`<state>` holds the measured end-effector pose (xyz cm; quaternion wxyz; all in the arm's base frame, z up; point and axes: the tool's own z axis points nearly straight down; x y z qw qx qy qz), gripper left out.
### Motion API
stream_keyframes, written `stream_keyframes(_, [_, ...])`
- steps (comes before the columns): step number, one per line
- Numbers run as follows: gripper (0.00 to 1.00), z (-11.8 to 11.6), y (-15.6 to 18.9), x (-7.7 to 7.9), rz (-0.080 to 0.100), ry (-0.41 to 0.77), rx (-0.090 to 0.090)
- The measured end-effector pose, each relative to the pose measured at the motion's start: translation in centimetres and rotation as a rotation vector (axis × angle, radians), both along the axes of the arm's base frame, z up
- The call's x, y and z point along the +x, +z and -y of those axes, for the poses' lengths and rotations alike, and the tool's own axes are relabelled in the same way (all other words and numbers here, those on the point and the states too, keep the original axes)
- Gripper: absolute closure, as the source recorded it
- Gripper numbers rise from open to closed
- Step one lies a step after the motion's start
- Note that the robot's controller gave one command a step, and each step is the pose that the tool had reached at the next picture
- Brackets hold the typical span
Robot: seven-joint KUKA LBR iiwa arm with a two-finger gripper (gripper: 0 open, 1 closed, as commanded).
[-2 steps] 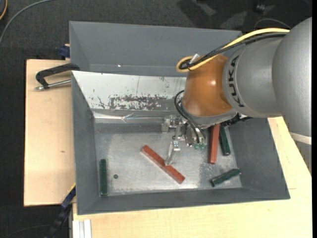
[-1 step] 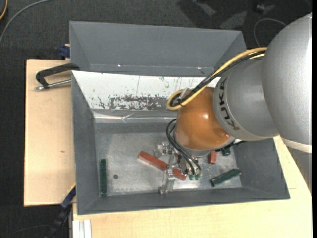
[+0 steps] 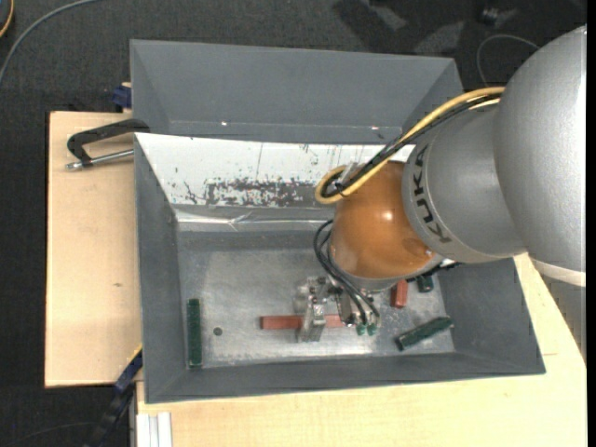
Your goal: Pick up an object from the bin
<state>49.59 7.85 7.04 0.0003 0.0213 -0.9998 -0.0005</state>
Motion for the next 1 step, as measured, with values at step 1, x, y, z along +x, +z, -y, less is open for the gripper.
stream_keyframes(1, [1.0, -1.05, 14.86, 1.22, 0.015, 0.011, 0.002])
